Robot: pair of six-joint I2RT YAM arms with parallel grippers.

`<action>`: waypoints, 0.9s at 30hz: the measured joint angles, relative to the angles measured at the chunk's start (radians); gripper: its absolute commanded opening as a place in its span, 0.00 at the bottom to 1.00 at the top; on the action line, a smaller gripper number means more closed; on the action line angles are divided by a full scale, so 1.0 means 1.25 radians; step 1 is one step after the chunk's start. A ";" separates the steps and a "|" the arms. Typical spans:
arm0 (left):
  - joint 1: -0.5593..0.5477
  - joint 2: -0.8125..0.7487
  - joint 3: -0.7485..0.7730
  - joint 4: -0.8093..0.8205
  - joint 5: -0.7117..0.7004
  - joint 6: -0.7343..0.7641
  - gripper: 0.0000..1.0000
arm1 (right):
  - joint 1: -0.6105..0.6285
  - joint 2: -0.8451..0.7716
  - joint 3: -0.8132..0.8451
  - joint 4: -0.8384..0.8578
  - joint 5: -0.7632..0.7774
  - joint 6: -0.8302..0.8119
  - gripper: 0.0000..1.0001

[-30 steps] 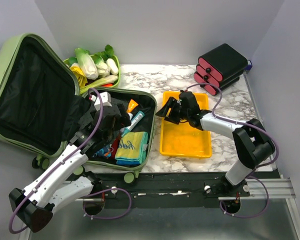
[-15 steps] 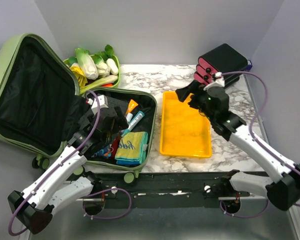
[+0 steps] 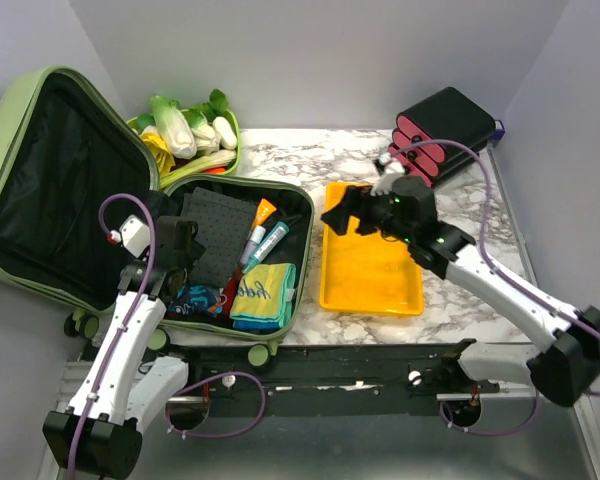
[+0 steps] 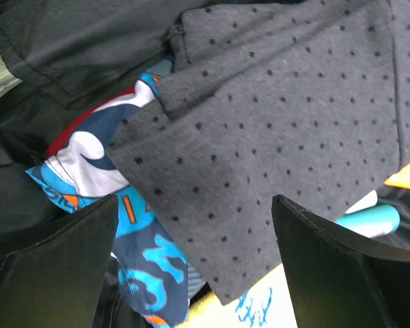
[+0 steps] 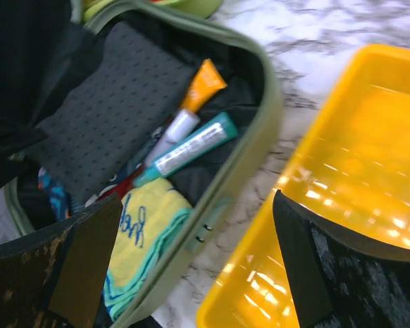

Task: Open, take out, and arrange the luggage

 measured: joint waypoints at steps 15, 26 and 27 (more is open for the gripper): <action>0.131 0.016 -0.103 0.121 0.073 0.032 0.53 | 0.172 0.627 0.619 -0.124 -0.075 -0.234 0.97; 0.150 0.036 -0.112 0.179 0.100 0.027 0.00 | 0.170 0.959 0.992 -0.203 -0.081 -0.240 0.92; 0.150 0.030 -0.114 0.179 0.100 0.028 0.00 | 0.170 0.976 1.006 -0.205 -0.081 -0.221 0.92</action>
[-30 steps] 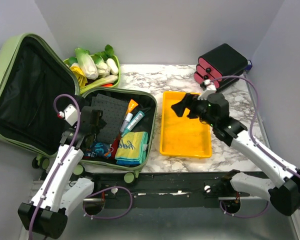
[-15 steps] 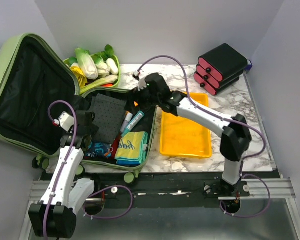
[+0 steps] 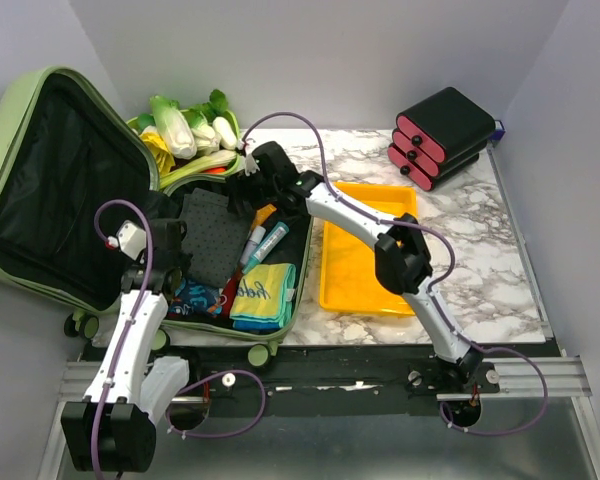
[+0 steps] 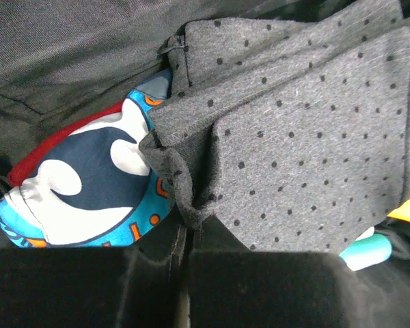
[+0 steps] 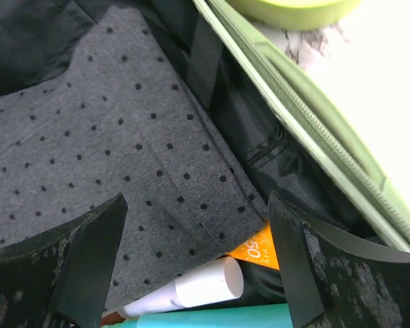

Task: Open, take out, and arrange the luggage

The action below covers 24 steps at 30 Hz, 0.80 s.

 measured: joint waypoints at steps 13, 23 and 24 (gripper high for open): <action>0.000 -0.090 -0.013 0.002 -0.004 0.000 0.00 | 0.000 0.060 0.016 -0.012 0.004 0.138 0.88; 0.003 -0.072 -0.020 0.006 -0.004 0.000 0.00 | -0.002 0.092 0.036 -0.021 -0.002 0.170 0.49; 0.003 -0.072 -0.021 0.006 -0.004 0.000 0.00 | -0.002 0.094 0.036 -0.021 -0.004 0.168 0.44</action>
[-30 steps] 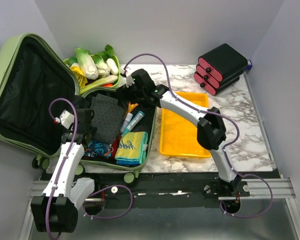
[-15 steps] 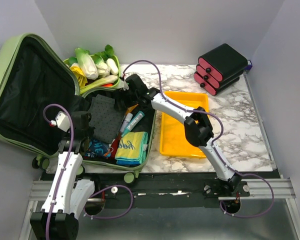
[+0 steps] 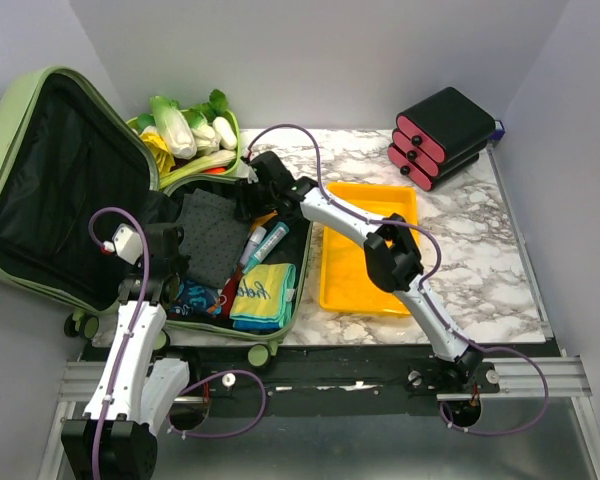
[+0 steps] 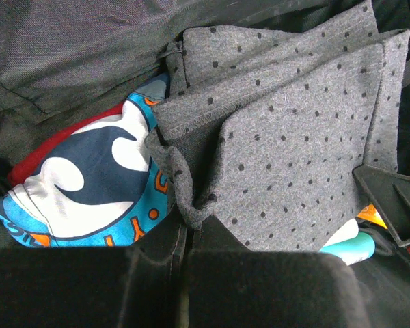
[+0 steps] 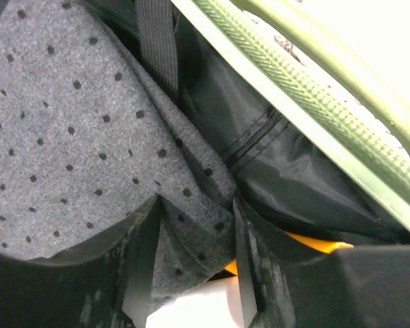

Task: Open, take out, and arrange the luggage

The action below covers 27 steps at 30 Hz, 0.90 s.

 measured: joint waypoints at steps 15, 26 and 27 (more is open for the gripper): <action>0.001 -0.002 0.006 0.012 0.020 0.022 0.00 | -0.003 -0.074 -0.038 0.009 -0.032 -0.080 0.01; 0.002 -0.071 0.006 0.020 0.111 0.049 0.00 | 0.002 -0.249 -0.111 0.022 -0.040 -0.150 0.01; 0.002 -0.071 0.006 0.023 0.121 0.051 0.00 | 0.002 -0.258 -0.122 0.023 -0.040 -0.156 0.01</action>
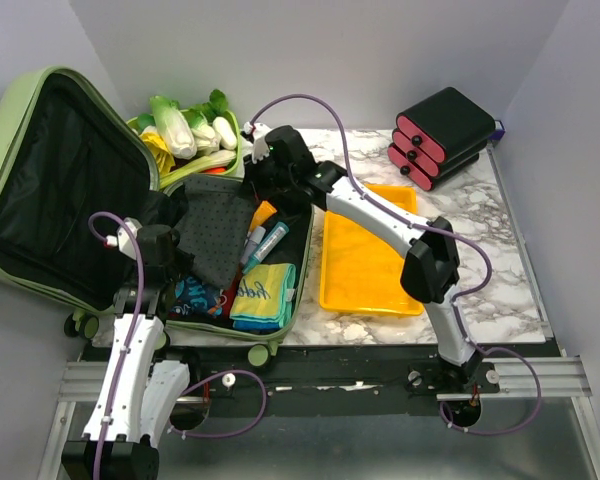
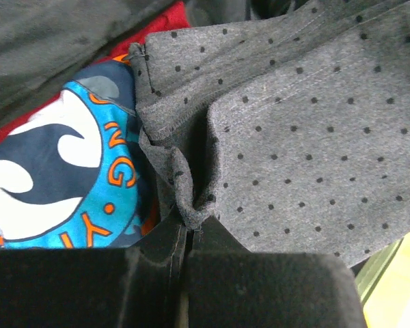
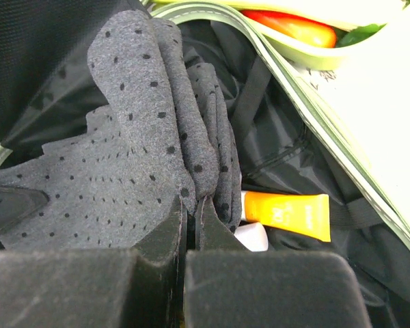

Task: Open, take out, and arrange the luggage

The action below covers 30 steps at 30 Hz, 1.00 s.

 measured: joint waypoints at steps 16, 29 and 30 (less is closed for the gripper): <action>-0.002 0.106 -0.059 0.136 0.089 0.005 0.30 | -0.001 -0.054 -0.067 -0.023 0.042 -0.051 0.01; -0.002 0.167 -0.061 0.172 0.089 0.016 0.52 | -0.008 -0.052 -0.070 -0.025 0.043 -0.048 0.01; -0.002 0.168 -0.056 0.159 0.085 0.016 0.54 | -0.008 -0.052 -0.071 -0.025 0.043 -0.048 0.01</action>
